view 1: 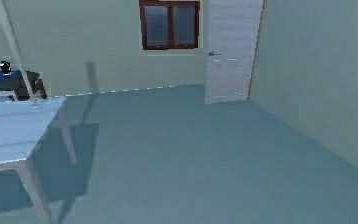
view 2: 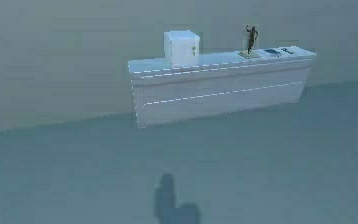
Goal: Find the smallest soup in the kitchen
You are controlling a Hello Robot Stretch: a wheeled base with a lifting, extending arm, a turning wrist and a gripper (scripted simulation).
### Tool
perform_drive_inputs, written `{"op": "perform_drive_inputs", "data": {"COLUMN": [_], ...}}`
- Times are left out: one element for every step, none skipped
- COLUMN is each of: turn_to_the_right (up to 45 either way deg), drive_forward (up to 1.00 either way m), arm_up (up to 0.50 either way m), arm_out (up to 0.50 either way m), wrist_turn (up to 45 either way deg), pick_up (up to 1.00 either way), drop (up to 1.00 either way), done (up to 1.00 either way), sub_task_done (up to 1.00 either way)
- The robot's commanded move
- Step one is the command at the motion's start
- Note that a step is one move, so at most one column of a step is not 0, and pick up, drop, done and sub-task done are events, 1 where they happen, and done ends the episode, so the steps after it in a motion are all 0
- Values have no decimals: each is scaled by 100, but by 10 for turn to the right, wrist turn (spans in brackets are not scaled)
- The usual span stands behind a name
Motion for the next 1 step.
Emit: {"op": "perform_drive_inputs", "data": {"turn_to_the_right": [0], "drive_forward": [100], "arm_up": [0], "arm_out": [0], "wrist_turn": [0], "pick_up": [0], "drop": [0], "done": [0], "sub_task_done": [0]}}
